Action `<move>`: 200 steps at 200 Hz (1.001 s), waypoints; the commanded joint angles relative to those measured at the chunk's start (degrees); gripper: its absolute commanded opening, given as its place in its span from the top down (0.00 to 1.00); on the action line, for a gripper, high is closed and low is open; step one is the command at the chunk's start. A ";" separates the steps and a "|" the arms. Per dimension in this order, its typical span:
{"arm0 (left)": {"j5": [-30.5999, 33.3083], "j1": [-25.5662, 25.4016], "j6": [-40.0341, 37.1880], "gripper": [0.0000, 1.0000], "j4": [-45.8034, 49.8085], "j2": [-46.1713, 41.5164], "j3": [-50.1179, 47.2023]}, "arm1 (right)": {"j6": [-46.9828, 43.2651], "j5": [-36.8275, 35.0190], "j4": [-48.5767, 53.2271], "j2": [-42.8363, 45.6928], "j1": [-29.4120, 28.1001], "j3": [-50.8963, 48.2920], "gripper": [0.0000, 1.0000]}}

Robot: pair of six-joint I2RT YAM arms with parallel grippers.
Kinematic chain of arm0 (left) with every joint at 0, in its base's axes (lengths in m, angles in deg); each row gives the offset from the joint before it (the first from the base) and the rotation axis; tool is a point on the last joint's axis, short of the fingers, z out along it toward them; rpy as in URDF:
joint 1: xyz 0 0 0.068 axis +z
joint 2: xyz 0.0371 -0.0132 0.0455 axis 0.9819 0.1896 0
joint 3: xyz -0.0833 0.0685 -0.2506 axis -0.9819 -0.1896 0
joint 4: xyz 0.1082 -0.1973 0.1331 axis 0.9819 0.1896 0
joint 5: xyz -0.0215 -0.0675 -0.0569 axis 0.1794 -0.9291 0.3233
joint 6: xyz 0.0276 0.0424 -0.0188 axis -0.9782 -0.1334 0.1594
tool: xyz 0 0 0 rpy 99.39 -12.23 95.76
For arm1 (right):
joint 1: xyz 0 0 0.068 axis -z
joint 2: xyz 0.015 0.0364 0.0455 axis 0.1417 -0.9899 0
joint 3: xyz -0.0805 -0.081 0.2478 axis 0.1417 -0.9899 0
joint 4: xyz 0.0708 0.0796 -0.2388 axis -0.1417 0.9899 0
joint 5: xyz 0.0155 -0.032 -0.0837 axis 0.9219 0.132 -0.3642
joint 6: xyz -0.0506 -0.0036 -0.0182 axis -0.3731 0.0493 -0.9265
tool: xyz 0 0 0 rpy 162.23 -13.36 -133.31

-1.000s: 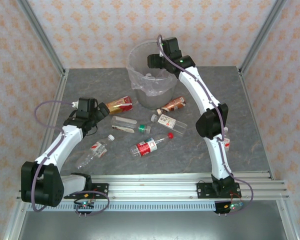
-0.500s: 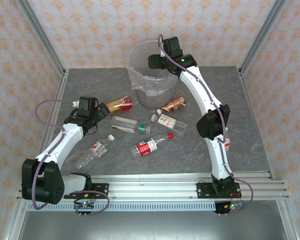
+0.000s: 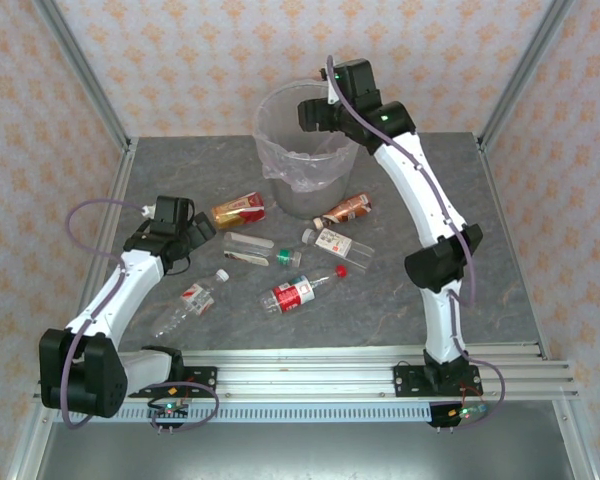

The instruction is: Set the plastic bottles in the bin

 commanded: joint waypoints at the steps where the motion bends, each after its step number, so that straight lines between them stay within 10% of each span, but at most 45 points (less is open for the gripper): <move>1: 2.05 0.65 -1.34 0.00 4.22 -1.09 -0.43 | 0.94 -1.92 1.29 6.72 0.02 -4.10 0.13; 109: 1.32 1.09 1.03 0.00 15.65 -5.77 0.77 | 6.72 -11.56 -36.28 43.26 0.06 -66.31 0.01; 200: -8.88 -3.70 -6.14 0.00 2.39 -1.28 -0.13 | 12.45 -18.54 -55.86 55.00 0.01 -94.56 0.01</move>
